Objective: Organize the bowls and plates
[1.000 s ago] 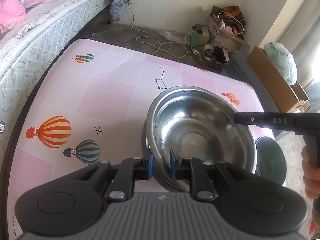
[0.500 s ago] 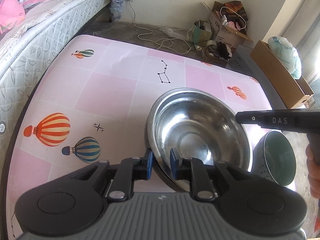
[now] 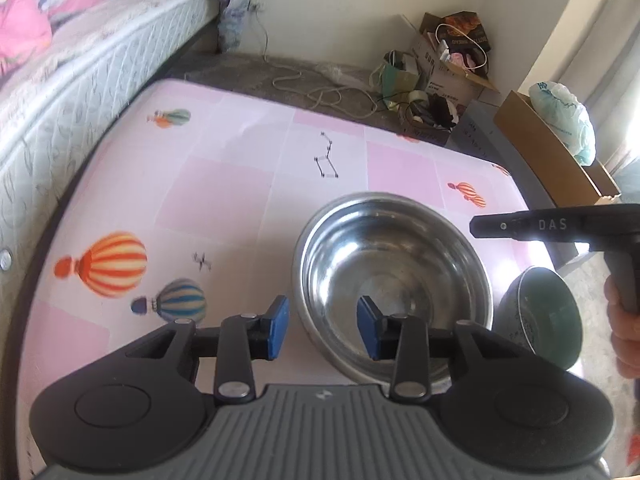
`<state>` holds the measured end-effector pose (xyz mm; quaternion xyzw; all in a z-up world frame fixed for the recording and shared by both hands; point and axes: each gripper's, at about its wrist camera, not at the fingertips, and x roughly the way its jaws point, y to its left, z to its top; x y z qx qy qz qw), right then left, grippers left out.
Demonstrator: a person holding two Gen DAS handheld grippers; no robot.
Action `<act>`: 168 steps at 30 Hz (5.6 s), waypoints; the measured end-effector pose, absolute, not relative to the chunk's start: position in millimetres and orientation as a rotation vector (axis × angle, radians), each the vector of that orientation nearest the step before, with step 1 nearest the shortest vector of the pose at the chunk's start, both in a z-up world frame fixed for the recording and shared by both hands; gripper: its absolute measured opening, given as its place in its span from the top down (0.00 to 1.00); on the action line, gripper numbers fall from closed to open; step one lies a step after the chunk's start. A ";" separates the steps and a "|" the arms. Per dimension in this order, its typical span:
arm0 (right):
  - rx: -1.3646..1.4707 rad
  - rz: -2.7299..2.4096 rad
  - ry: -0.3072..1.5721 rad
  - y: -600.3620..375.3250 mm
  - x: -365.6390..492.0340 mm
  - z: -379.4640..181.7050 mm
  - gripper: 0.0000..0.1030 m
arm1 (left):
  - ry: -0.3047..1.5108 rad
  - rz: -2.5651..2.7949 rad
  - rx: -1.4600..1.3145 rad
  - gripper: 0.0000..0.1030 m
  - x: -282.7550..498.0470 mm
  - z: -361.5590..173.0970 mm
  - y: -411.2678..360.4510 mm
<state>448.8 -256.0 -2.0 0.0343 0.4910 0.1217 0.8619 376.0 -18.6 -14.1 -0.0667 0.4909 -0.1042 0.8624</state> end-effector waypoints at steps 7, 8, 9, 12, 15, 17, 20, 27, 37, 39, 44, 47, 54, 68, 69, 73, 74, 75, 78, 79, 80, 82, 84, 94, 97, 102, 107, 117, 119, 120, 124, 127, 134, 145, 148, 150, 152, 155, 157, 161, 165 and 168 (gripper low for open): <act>0.147 0.257 1.086 -262.2 459.0 -17.2 0.77 | 1.114 -0.275 -0.203 0.64 376.8 -28.0 -14.8; 0.153 0.258 1.093 -262.2 460.4 -19.2 0.77 | 1.117 -0.274 -0.201 0.64 377.2 -29.2 -15.3; 0.164 0.259 1.103 -262.9 461.7 -21.8 0.76 | 1.121 -0.274 -0.200 0.64 377.9 -30.4 -15.5; 0.193 0.266 1.127 -262.1 463.5 -27.8 0.76 | 1.141 -0.280 -0.219 0.64 380.8 -34.5 -15.3; 0.217 0.276 1.144 -260.0 463.9 -32.0 0.74 | 1.156 -0.290 -0.235 0.64 383.8 -39.4 -15.0; 0.204 0.277 1.145 -257.1 463.8 -32.8 0.74 | 1.170 -0.300 -0.247 0.64 386.1 -43.4 -14.2; 0.198 0.282 1.151 -254.3 464.9 -35.7 0.74 | 1.179 -0.292 -0.263 0.65 388.6 -47.8 -12.4; 0.193 0.297 1.164 -250.1 467.5 -37.7 0.73 | 1.179 -0.259 -0.248 0.67 390.0 -47.6 -8.4; 0.129 0.374 1.184 -215.6 453.5 -35.7 0.73 | 1.193 -0.220 -0.234 0.67 377.5 -44.2 21.1; 0.124 0.388 1.189 -209.6 449.8 -35.0 0.73 | 1.196 -0.212 -0.237 0.67 374.0 -44.0 27.2; 0.126 0.406 1.198 -199.7 440.3 -34.1 0.73 | 1.197 -0.202 -0.231 0.67 368.6 -43.5 34.5; 0.133 0.412 1.205 -197.6 435.4 -33.7 0.73 | 1.198 -0.202 -0.231 0.67 366.4 -43.4 35.8; 0.144 0.415 1.215 -197.5 425.8 -33.7 0.73 | 1.203 -0.203 -0.230 0.67 362.4 -43.3 35.8; 0.142 0.417 1.215 -196.2 413.1 -31.3 0.73 | 1.196 -0.206 -0.228 0.64 351.1 -38.9 34.6; 0.133 0.415 1.209 -195.7 411.2 -29.8 0.73 | 1.190 -0.206 -0.224 0.63 349.9 -37.5 35.3; 0.110 0.397 1.188 -198.2 403.3 -21.1 0.72 | 1.155 -0.196 -0.218 0.51 340.6 -26.0 37.6; 0.114 0.393 1.182 -200.3 401.7 -18.6 0.72 | 1.144 -0.196 -0.212 0.48 338.1 -22.8 37.8; 0.121 0.392 1.175 -203.4 399.6 -15.5 0.72 | 1.130 -0.192 -0.203 0.47 334.8 -18.9 37.7; 0.134 0.389 1.148 -212.3 392.0 -5.3 0.72 | 1.083 -0.172 -0.169 0.37 325.6 -7.3 36.3; 0.138 0.388 1.139 -215.3 389.0 -1.9 0.72 | 1.068 -0.168 -0.157 0.35 322.9 -3.2 35.3; 0.144 0.387 1.130 -219.4 385.6 1.6 0.72 | 1.055 -0.166 -0.146 0.32 320.4 0.7 34.3; 0.156 0.383 1.117 -226.5 379.4 8.6 0.72 | 1.034 -0.169 -0.135 0.28 316.3 7.9 32.8; 0.163 0.378 1.102 -233.9 373.0 15.8 0.72 | 1.007 -0.180 -0.126 0.25 311.3 16.2 30.8; 0.214 0.337 1.028 -273.0 339.7 48.2 0.70 | 0.872 -0.255 -0.050 0.12 290.2 50.1 1.6; 0.238 0.319 1.011 -287.3 329.4 54.3 0.70 | 0.863 -0.282 -0.032 0.11 288.1 54.3 -10.7; 0.262 0.293 0.991 -311.8 314.9 62.5 0.69 | 0.860 -0.336 -0.009 0.07 287.5 57.0 -32.0; 0.281 0.267 0.974 -335.1 302.2 66.9 0.68 | 0.844 -0.393 -0.042 0.06 288.1 55.8 -48.3; 0.298 0.183 0.964 -382.0 288.1 58.0 0.68 | 0.897 -0.501 -0.131 0.04 306.1 43.5 -84.4; 0.304 0.165 0.968 -391.9 288.4 52.4 0.68 | 0.885 -0.519 -0.160 0.04 310.6 40.9 -92.3; 0.310 0.155 0.970 -397.5 289.6 48.1 0.68 | 0.881 -0.524 -0.163 0.04 312.5 39.8 -96.5; 0.346 0.135 0.977 -413.1 295.5 32.9 0.68 | 0.899 -0.557 -0.131 0.04 319.3 33.0 -118.9; 0.365 0.130 0.986 -415.9 302.7 22.3 0.68 | 0.926 -0.572 -0.079 0.05 322.6 25.0 -136.3; 0.383 0.138 0.996 -410.9 319.8 1.7 0.68 | 0.975 -0.562 0.036 0.19 330.6 9.1 -164.4; 0.392 0.113 1.006 -407.6 339.9 -22.0 0.73 | 1.056 -0.530 0.052 0.56 347.6 -4.2 -180.0; 0.387 0.109 1.012 -406.9 342.6 -27.9 0.76 | 1.071 -0.519 0.040 0.66 351.5 -7.6 -182.1; 0.383 0.106 1.018 -405.9 344.6 -32.0 0.79 | 1.078 -0.508 0.040 0.68 353.5 -9.2 -184.0; 0.387 0.105 1.024 -405.5 346.4 -36.5 0.81 | 1.086 -0.491 0.032 0.74 356.8 -11.6 -185.3; 0.394 0.108 1.029 -404.8 348.4 -41.1 0.84 | 1.088 -0.475 0.023 0.80 359.8 -13.5 -186.3; 0.397 0.113 1.031 -405.9 349.0 -44.2 0.87 | 1.091 -0.471 0.023 0.84 361.7 -13.6 -187.9; 0.399 0.117 1.035 -407.3 349.5 -47.8 0.91 | 1.111 -0.467 0.007 0.88 365.4 -17.1 -189.5; 0.407 0.122 1.038 -409.6 349.6 -51.4 0.91 | 1.110 -0.462 0.013 0.87 364.9 -16.8 -191.6; 0.404 0.126 1.039 -410.1 349.7 -51.7 0.91 | 1.110 -0.452 -0.001 0.81 365.9 -15.2 -190.8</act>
